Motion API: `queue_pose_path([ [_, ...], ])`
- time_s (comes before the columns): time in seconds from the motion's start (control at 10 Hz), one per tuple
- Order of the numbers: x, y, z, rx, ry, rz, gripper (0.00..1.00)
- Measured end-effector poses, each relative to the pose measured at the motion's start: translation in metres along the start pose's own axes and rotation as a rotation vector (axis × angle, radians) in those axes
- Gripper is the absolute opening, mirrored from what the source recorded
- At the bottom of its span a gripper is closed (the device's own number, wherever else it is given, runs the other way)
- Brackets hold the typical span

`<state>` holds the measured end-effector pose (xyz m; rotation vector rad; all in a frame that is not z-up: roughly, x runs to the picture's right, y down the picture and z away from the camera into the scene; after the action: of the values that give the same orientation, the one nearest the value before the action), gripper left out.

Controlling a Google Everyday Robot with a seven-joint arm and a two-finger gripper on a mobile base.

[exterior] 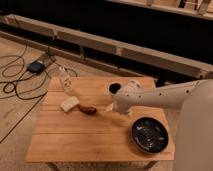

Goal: Wipe the white sponge on the table

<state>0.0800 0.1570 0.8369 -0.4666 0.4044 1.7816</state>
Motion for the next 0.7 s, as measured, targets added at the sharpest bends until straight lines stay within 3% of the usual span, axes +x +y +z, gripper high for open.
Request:
queue_pose_path([
  [0.7,-0.002,0.006,-0.0001,0.007,-0.002,-0.026,0.8],
])
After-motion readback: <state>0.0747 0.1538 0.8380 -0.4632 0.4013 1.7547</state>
